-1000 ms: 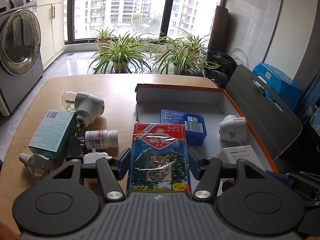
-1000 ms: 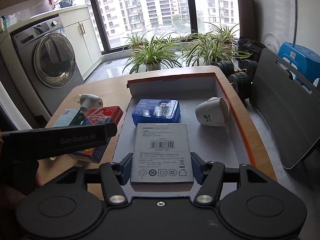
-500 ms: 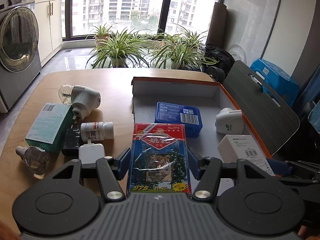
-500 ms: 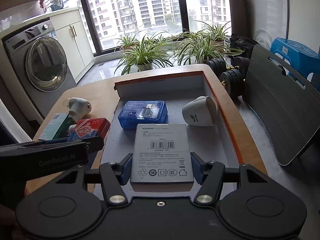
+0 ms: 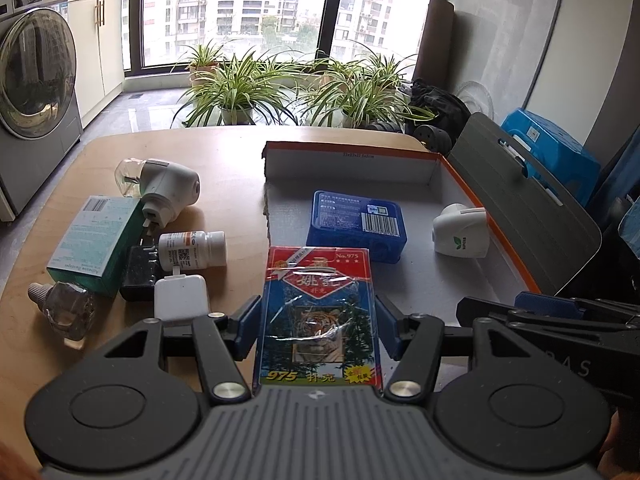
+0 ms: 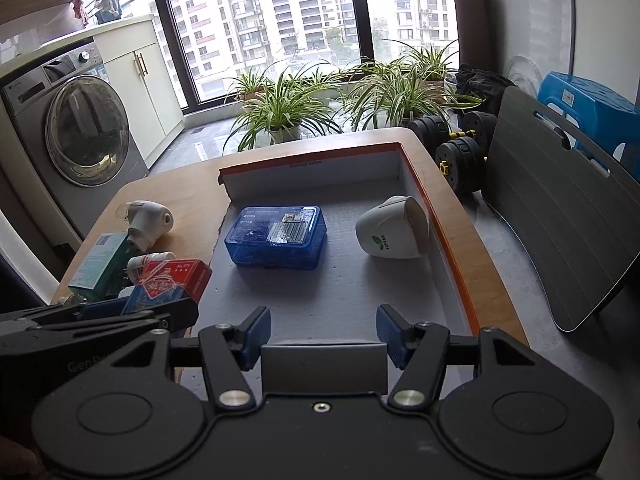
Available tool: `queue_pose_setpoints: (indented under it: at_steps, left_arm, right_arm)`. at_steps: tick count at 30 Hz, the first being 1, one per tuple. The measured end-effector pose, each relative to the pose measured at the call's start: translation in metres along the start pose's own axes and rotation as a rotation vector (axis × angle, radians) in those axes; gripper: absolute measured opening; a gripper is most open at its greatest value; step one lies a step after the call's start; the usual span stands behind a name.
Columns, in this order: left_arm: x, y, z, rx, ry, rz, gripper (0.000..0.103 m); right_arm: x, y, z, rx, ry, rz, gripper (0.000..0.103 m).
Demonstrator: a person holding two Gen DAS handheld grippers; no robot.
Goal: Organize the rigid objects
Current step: 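Lower the white product box into the tray and open the right tool, then lower the snack packet into the tray and open the left tool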
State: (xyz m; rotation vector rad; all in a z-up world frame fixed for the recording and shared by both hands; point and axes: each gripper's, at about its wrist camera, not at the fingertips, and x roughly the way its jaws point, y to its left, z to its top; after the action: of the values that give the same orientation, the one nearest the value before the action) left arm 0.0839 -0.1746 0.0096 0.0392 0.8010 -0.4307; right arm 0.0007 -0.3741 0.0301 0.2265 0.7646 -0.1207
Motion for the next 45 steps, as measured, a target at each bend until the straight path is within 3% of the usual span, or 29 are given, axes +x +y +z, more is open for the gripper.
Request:
queue_pose_setpoints:
  at_steps: [2,7,30,33,37,45]
  left_arm:
    - [0.001,0.0,-0.001,0.0,0.003,0.001,0.06]
    - [0.004,-0.002,-0.003,0.002,0.012,-0.004,0.06]
    - [0.013,-0.014,-0.014,0.009,0.052,-0.039,0.06]
    - [0.007,-0.017,-0.012,0.019,0.032,-0.04,0.071]
    - [0.003,-0.017,-0.009,0.023,0.027,-0.028,0.072]
    - [-0.008,0.003,-0.005,-0.005,0.023,0.031,0.088]
  right_arm:
    - [0.001,0.0,0.002,-0.002,0.0,0.003,0.064]
    - [0.005,0.0,0.003,-0.006,0.005,0.004,0.062]
    - [-0.006,-0.017,0.005,0.047,-0.029,-0.014,0.063]
    - [-0.009,-0.016,0.006,0.044,-0.033,-0.014,0.063]
    - [-0.013,-0.012,0.007,0.038,-0.04,-0.009,0.064]
    - [-0.016,0.005,0.006,0.011,-0.046,0.001,0.079]
